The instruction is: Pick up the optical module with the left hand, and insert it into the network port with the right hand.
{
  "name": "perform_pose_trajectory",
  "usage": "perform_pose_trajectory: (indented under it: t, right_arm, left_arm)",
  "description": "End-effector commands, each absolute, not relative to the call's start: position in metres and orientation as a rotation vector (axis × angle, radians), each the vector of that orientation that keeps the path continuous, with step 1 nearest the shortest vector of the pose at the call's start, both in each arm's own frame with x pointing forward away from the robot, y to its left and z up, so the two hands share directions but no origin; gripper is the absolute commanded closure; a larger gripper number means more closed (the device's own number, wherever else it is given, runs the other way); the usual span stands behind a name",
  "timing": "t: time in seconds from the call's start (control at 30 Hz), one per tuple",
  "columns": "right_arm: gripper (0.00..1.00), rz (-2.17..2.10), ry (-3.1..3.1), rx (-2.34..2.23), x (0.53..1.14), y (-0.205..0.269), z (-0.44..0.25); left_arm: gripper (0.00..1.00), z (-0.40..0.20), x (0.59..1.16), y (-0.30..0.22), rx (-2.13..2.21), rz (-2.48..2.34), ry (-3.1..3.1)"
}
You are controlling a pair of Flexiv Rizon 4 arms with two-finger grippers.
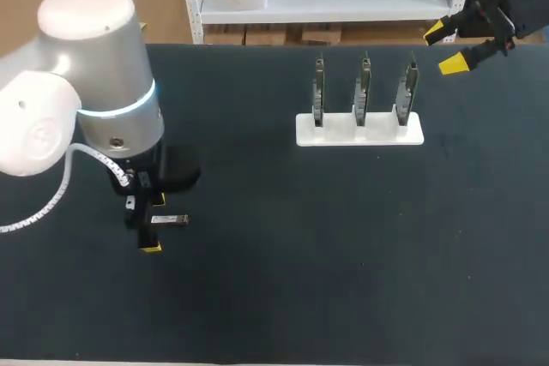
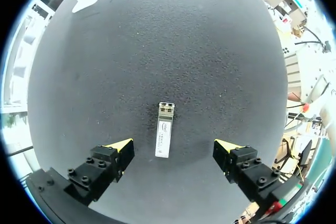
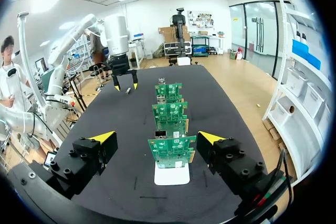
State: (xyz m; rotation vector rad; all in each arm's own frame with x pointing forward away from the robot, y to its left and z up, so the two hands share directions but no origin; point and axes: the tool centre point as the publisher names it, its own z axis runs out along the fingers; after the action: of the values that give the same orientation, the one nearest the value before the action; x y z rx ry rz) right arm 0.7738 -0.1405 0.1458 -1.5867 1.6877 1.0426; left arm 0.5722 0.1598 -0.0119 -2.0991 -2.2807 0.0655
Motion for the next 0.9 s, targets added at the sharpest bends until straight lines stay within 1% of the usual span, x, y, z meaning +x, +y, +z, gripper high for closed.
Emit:
perform_pose_trajectory:
  t: [0.03, 0.07, 0.1, 0.13, 0.17, 0.23, 0.27, 0.9]
  right_arm:
    - [0.0, 1.038, 1.688, -1.585, 0.772, -0.1401, 0.1459]
    - [0.0, 1.038, 1.688, -1.585, 0.772, -0.1401, 0.1459]
    - [0.0, 1.038, 1.688, -1.585, 0.772, -0.1401, 0.1459]
    - [0.0, 1.038, 1.688, -1.585, 0.772, -0.1401, 0.1459]
    - [0.0, 1.038, 1.688, -1.585, 0.772, -0.1401, 0.1459]
    - [0.0, 1.038, 1.688, -1.585, 0.772, -0.1401, 0.1459]
    - [0.0, 1.038, 1.688, -1.585, 0.772, -0.1401, 0.1459]
    - [0.0, 1.038, 1.688, -1.585, 0.772, -0.1401, 0.1459]
  left_arm:
    - [0.0, -0.0156, 0.5761, 0.1587, -2.098, 0.07, -2.272]
    - [0.13, -0.0159, 0.5762, 0.1584, -2.099, 0.071, -2.272]
    - [0.29, -0.0166, 0.5764, 0.1579, -2.099, 0.074, -2.271]
    - [0.39, -0.0168, 0.5764, 0.1578, -2.099, 0.076, -2.271]
    - [0.56, -0.017, 0.5764, 0.1574, -2.099, 0.078, -2.27]
    - [0.8, -0.018, 0.5761, 0.1567, -2.096, 0.083, -2.272]
    - [1.0, -0.0187, 0.5758, 0.1564, -2.095, 0.084, -2.273]
    - [1.0, -0.0128, 0.5803, 0.1502, -2.081, 0.099, -2.335]
